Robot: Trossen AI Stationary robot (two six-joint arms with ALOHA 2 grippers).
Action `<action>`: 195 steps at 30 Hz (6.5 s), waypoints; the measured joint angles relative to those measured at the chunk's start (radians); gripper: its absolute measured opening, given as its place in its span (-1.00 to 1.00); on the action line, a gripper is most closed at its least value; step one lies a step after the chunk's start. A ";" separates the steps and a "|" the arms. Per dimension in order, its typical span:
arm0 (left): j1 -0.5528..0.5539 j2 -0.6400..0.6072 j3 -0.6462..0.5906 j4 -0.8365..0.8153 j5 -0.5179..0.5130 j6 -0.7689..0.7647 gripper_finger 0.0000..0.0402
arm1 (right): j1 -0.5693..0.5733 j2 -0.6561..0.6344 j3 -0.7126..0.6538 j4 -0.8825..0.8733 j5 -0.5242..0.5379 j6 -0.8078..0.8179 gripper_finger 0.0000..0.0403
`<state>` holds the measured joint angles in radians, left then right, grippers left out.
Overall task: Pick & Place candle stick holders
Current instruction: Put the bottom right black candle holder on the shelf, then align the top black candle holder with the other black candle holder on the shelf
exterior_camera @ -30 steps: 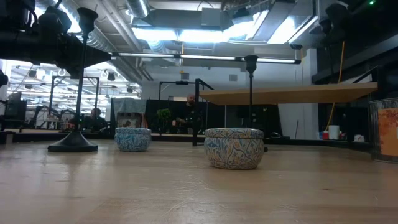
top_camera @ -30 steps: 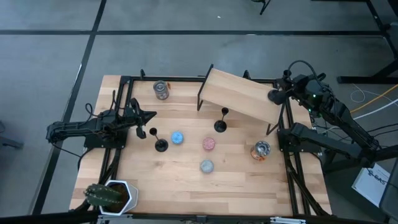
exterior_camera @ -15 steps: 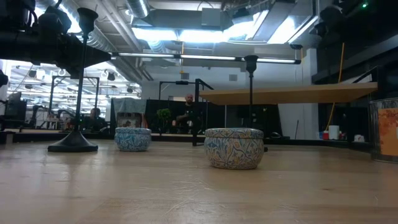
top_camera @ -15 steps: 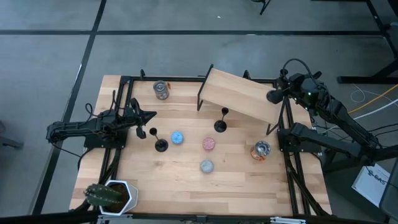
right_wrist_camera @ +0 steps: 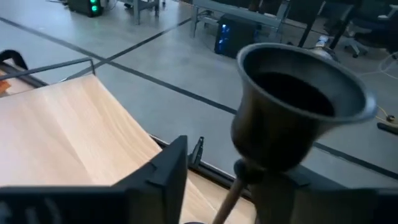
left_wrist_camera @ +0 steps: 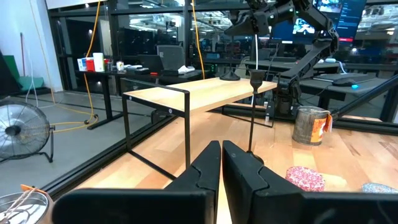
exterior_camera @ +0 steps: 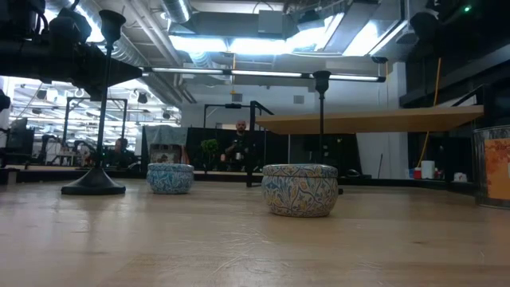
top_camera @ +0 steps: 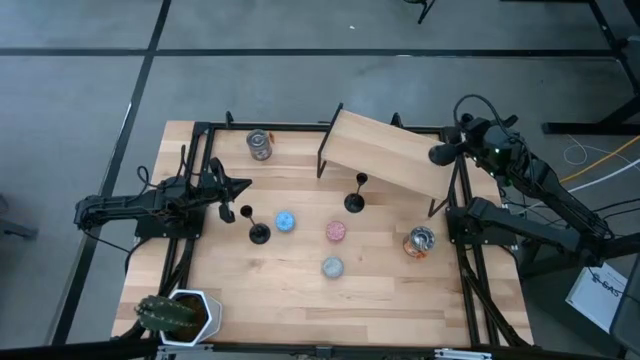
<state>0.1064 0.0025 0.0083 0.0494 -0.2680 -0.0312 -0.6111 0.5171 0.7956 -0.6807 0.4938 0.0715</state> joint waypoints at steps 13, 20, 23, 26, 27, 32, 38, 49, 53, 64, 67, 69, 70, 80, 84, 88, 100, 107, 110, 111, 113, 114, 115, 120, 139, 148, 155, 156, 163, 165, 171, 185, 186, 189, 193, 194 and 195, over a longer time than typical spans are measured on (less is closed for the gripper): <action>0.000 0.000 0.000 0.000 0.000 0.000 -0.94 | 0.000 0.000 0.150 -0.302 -0.116 0.144 0.05; 0.000 0.000 0.000 0.000 0.000 0.000 -0.96 | 0.000 0.000 0.194 -0.465 -0.305 0.239 0.05; 0.000 0.000 0.000 0.000 0.000 0.000 -0.96 | 0.000 0.000 0.195 -0.525 -0.337 0.282 0.05; 0.000 0.000 0.000 0.000 0.000 0.000 -0.96 | 0.001 0.000 0.195 -0.564 -0.353 0.306 0.05; 0.000 0.000 0.000 0.000 0.000 0.000 -0.96 | 0.001 0.000 0.195 -0.573 -0.363 0.313 0.05; 0.000 0.000 0.000 0.000 0.000 0.000 -0.94 | 0.001 0.000 0.195 -0.574 -0.473 0.314 0.05; 0.000 0.000 0.000 0.000 0.000 0.000 -0.95 | 0.003 0.001 0.195 -0.570 -0.544 0.340 0.05; 0.000 0.000 0.000 0.000 0.000 0.000 -0.95 | 0.072 0.013 0.137 -0.323 -0.684 0.226 0.05; 0.000 0.000 0.000 0.000 0.000 0.000 -0.96 | 0.116 0.043 0.073 -0.219 -0.708 0.183 0.05; 0.000 0.000 0.000 0.000 0.000 0.000 -0.96 | 0.321 0.225 0.009 0.091 -0.708 0.002 0.05; 0.000 0.000 0.000 0.000 0.000 0.000 -0.95 | 0.370 0.292 0.009 0.153 -0.707 -0.078 0.05; 0.000 0.000 0.000 0.000 0.000 0.000 -0.94 | 0.393 0.340 0.009 0.180 -0.707 -0.136 0.05; 0.000 0.000 0.000 0.000 0.000 0.000 -0.94 | 0.402 0.364 0.009 0.193 -0.707 -0.157 0.05; 0.000 0.000 0.000 0.000 0.000 0.000 -0.94 | 0.423 0.592 0.008 0.261 -0.593 -0.171 0.05; 0.000 0.000 0.000 0.000 0.000 0.000 -0.94 | 0.423 0.638 0.008 0.263 -0.541 -0.154 0.05; 0.000 0.000 0.000 0.000 0.000 0.000 -0.95 | 0.423 0.676 0.008 0.292 -0.541 -0.154 0.05; 0.000 0.000 0.000 0.000 0.000 0.000 -0.96 | 0.423 0.780 0.008 0.423 -0.519 -0.192 0.05; 0.000 0.000 0.000 0.000 0.000 0.000 -0.95 | 0.422 0.791 0.008 0.429 -0.520 -0.188 0.05; 0.000 0.000 0.000 0.000 0.000 0.000 -0.94 | 0.422 0.791 0.008 0.430 -0.520 -0.206 0.04; 0.000 0.000 0.000 0.000 0.000 0.000 -0.94 | 0.422 0.791 0.008 0.433 -0.520 -0.214 0.03; 0.000 0.000 0.000 0.000 0.000 0.000 -0.94 | 0.422 0.791 0.008 0.432 -0.520 -0.214 -0.01; 0.000 0.000 0.000 0.000 0.000 0.000 -0.94 | 0.422 0.791 0.008 0.431 -0.520 -0.213 -0.05; 0.000 0.000 0.000 0.000 0.000 0.000 -0.94 | 0.422 0.791 0.008 0.431 -0.520 -0.212 -0.10; 0.000 0.000 0.000 0.000 0.000 0.000 -0.94 | 0.422 0.791 0.008 0.432 -0.520 -0.211 -0.44; 0.000 0.000 0.000 0.000 0.000 0.000 -0.96 | 0.422 0.790 0.036 0.419 -0.619 -0.127 -0.87; 0.000 0.000 0.000 0.000 0.000 0.000 -0.94 | 0.423 0.790 0.215 0.150 -0.758 -0.144 -0.88; 0.000 0.000 0.000 0.000 0.000 0.000 -0.95 | 0.423 0.784 0.375 -0.106 -0.883 -0.255 -0.88; 0.000 0.000 0.000 0.000 0.000 0.000 -0.95 | 0.423 0.778 0.397 -0.141 -0.884 -0.264 -0.88; 0.000 0.000 0.000 0.000 0.000 0.000 -0.94 | 0.423 0.673 0.491 -0.271 -0.887 -0.266 -0.88; 0.000 0.000 0.000 0.000 0.000 0.000 -0.95 | 0.423 0.629 0.498 -0.293 -0.887 -0.238 -0.88; 0.000 0.000 0.000 0.000 0.000 0.000 -0.96 | 0.423 0.489 0.502 -0.360 -0.788 -0.157 -0.88; 0.000 0.000 0.000 0.000 0.000 0.000 -0.94 | 0.422 0.218 0.502 -0.529 -0.558 0.016 -0.88; 0.000 0.000 0.000 0.000 0.000 0.000 -0.94 | 0.422 0.203 0.502 -0.544 -0.537 0.024 -0.88; 0.000 0.000 0.000 0.000 0.000 0.000 -0.95 | 0.422 0.167 0.502 -0.584 -0.447 0.053 -0.88; 0.000 0.000 0.000 0.000 0.000 0.000 -0.94 | 0.422 0.132 0.502 -0.612 -0.367 0.081 -0.88; 0.000 0.000 0.000 0.000 0.000 0.000 -0.94 | 0.422 0.127 0.502 -0.614 -0.355 0.084 -0.88; 0.000 0.000 0.000 0.000 0.000 0.000 -0.94 | 0.422 0.124 0.502 -0.619 -0.341 0.089 -0.88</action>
<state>0.1062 0.0025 0.0084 0.0494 -0.2680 -0.0311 -0.1886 0.6410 1.2976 -1.2999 0.1526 0.1602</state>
